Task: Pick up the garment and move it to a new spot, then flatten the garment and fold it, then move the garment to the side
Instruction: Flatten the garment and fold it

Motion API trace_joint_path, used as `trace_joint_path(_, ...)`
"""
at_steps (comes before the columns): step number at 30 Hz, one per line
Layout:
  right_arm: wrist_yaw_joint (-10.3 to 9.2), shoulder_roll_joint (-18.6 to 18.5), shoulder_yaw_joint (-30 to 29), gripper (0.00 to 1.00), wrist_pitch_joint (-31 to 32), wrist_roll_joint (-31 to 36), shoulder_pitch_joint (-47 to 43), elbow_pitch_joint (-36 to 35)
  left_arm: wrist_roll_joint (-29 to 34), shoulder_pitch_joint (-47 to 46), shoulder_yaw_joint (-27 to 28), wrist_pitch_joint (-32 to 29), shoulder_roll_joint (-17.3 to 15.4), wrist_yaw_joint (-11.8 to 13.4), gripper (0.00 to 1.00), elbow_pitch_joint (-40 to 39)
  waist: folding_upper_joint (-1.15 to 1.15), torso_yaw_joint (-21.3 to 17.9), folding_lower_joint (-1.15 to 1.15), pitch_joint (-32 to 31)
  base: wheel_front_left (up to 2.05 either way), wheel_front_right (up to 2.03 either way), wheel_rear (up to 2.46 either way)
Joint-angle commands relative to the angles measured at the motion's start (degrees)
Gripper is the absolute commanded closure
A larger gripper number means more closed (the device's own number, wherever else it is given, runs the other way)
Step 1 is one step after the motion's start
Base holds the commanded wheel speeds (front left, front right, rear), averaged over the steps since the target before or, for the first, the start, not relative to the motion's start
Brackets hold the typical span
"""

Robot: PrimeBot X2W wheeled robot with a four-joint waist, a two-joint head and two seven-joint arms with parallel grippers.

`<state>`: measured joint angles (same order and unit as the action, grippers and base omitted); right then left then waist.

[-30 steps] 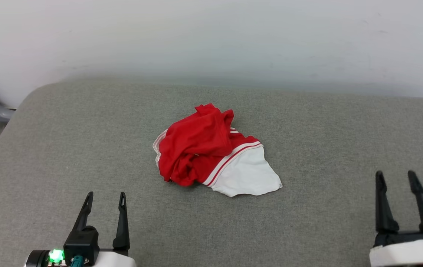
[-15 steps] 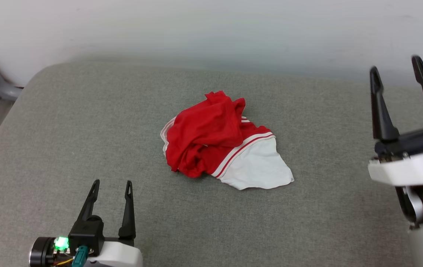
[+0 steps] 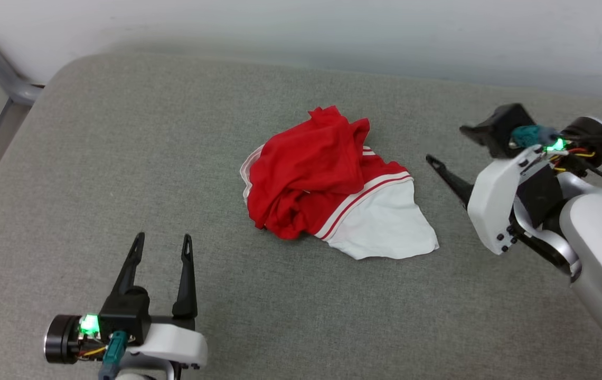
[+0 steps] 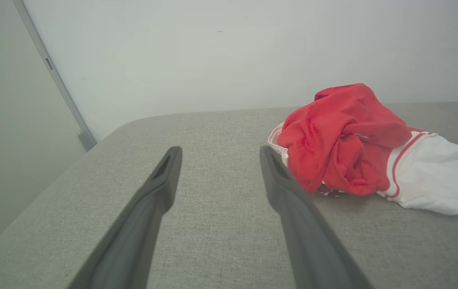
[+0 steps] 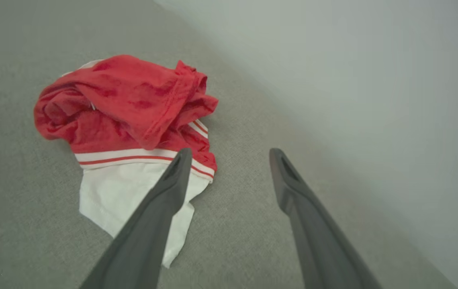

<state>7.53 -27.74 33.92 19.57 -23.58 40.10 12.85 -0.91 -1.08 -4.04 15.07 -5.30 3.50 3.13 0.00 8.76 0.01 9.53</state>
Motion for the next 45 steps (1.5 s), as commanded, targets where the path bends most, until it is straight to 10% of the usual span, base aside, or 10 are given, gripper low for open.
trace_joint_path(1, -0.08, -1.4, 2.1, 0.00, 2.5, -2.1, 2.2, -0.3, 0.2, -1.2, 0.0, 0.1, 0.1, -0.2, 0.00, -0.3, 0.00, 0.5, -0.01, 1.0, 0.00, 0.00, 0.00)
trace_joint_path(11, -0.07, -8.6, 19.7, 0.00, 25.7, -16.6, 10.4, 0.5, -0.2, -4.5, -0.8, 0.1, 1.0, -0.4, 0.00, -0.8, 0.00, 3.1, -0.01, 6.1, 0.00, 0.00, 0.00)
trace_joint_path(30, 0.04, -6.4, 37.9, 0.00, 24.9, -20.9, 11.0, 9.6, -0.6, -8.1, -1.8, 0.1, 2.2, -0.1, 0.00, -0.5, 0.00, 6.3, -0.01, 11.9, 0.00, 0.00, 0.00)
trace_joint_path(31, 0.04, -6.3, 38.3, 0.25, 24.3, -21.2, 11.5, 9.5, -0.5, -8.0, -1.7, 0.1, 2.2, -0.1, 0.00, -0.4, 0.00, 6.2, -0.01, 11.6, 0.00, 0.00, 0.00)
trace_joint_path(32, 0.07, -6.1, 38.6, 1.00, 23.5, -21.4, 12.0, 9.2, -0.4, -7.9, -1.7, 0.1, 2.2, -0.1, 0.00, -0.3, 0.00, 6.1, -0.01, 11.3, 0.00, 0.00, 0.00)
trace_joint_path(45, -0.07, -8.0, 36.2, 1.00, 6.4, -25.1, 16.7, 5.8, 0.7, -3.8, -0.8, 0.1, 1.1, -0.5, 0.00, 0.9, 0.00, 2.5, -0.01, 3.5, 0.00, 0.00, 0.00)
